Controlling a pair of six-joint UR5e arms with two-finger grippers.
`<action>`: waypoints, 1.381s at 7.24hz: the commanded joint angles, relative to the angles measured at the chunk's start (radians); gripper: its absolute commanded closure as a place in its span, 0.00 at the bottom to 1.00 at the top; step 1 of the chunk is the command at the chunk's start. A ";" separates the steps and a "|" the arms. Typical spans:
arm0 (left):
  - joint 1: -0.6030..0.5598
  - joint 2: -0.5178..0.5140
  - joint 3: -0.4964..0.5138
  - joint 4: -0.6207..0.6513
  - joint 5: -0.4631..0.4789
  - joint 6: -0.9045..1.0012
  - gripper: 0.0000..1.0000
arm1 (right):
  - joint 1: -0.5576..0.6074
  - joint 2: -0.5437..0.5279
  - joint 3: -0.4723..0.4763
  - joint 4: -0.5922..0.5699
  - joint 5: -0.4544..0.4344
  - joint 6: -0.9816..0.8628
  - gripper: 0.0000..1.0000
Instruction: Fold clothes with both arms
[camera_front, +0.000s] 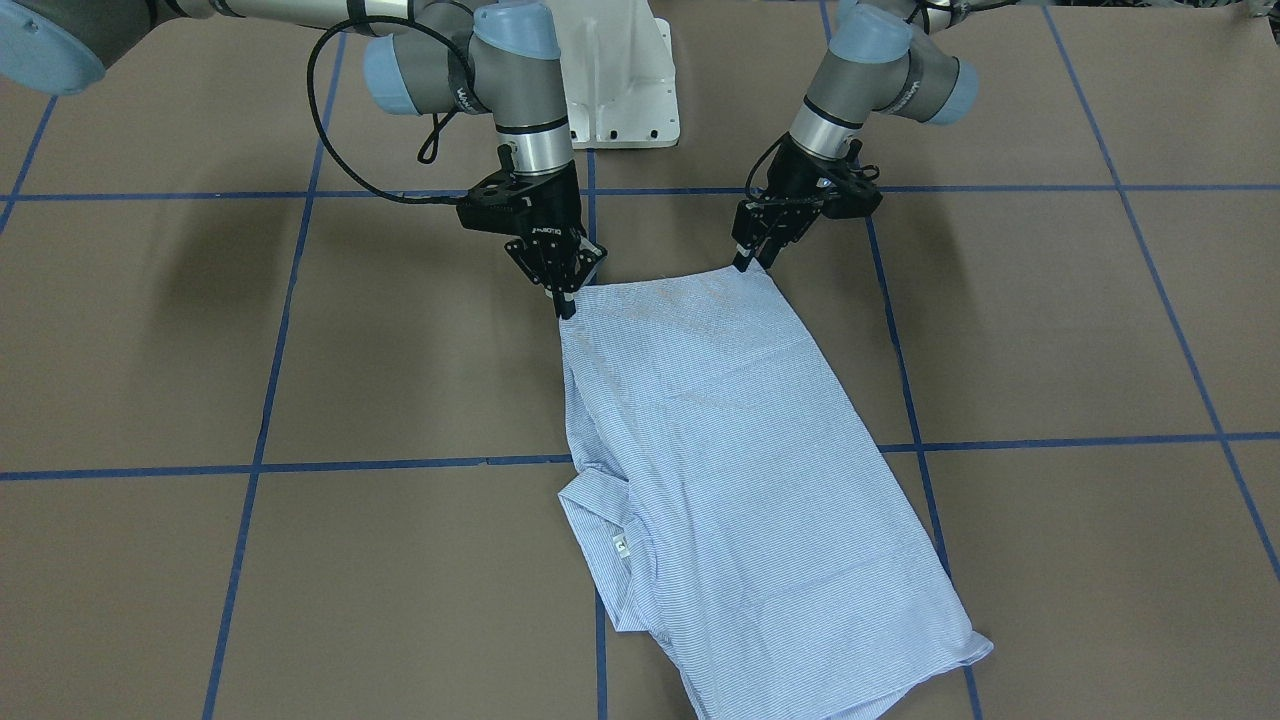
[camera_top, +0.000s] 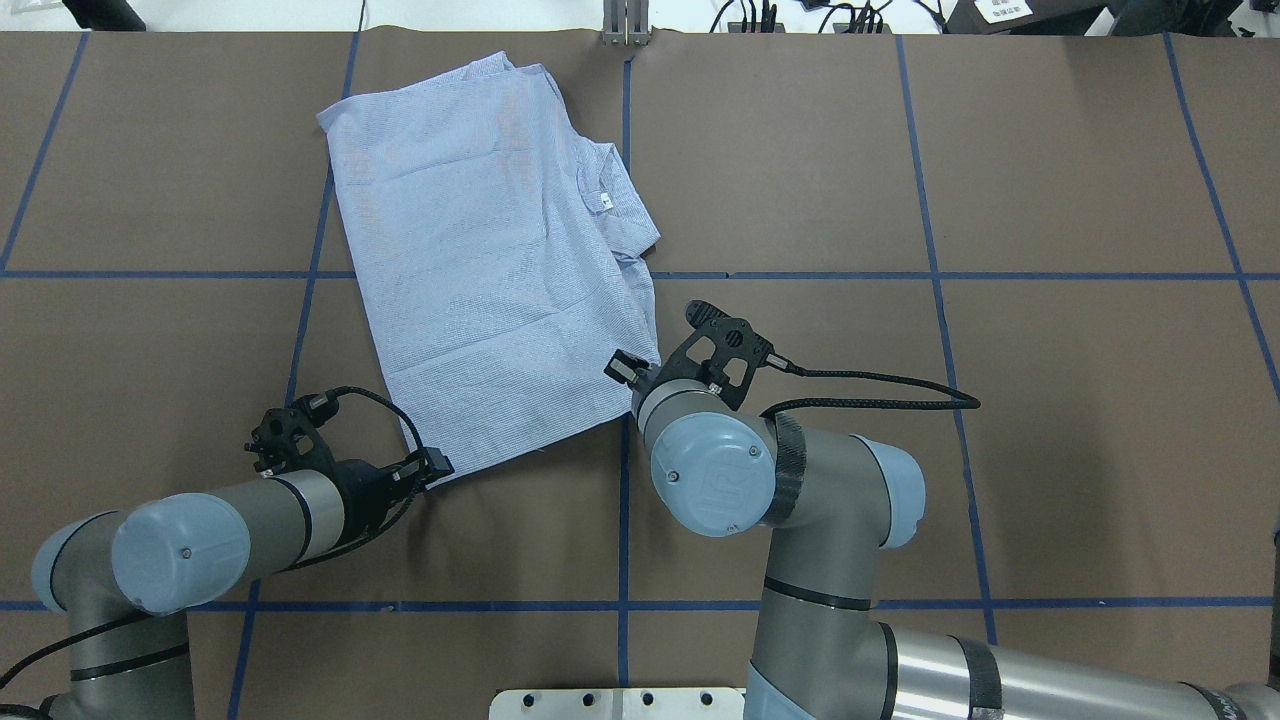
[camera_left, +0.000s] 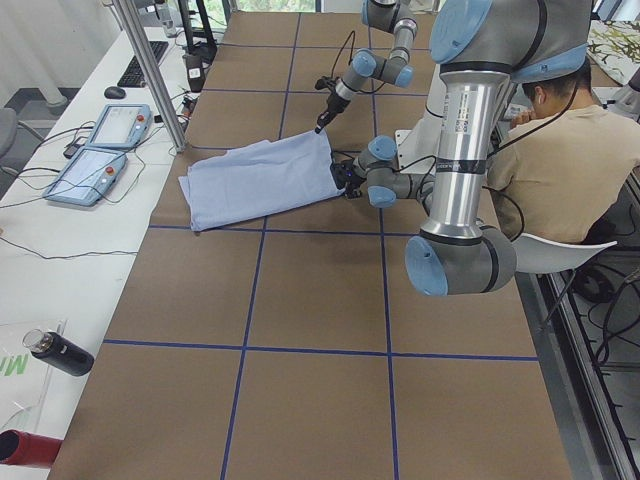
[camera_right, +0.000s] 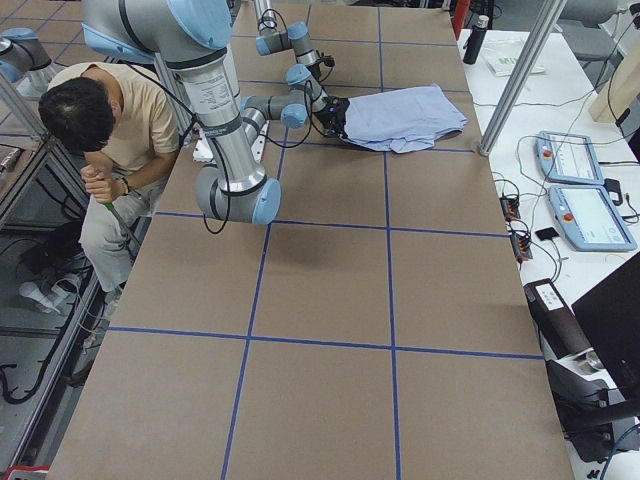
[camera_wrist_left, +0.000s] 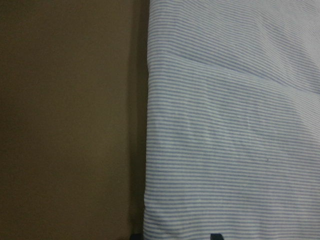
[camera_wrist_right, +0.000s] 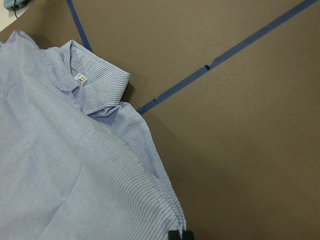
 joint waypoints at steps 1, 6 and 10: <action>0.003 -0.002 0.000 0.000 0.001 -0.003 1.00 | 0.000 -0.002 0.005 0.000 0.001 -0.002 1.00; 0.003 0.001 -0.188 0.039 -0.010 0.004 1.00 | -0.085 -0.235 0.326 -0.009 -0.015 -0.009 1.00; 0.074 0.004 -0.482 0.249 -0.063 -0.008 1.00 | -0.406 -0.265 0.741 -0.444 -0.233 0.078 1.00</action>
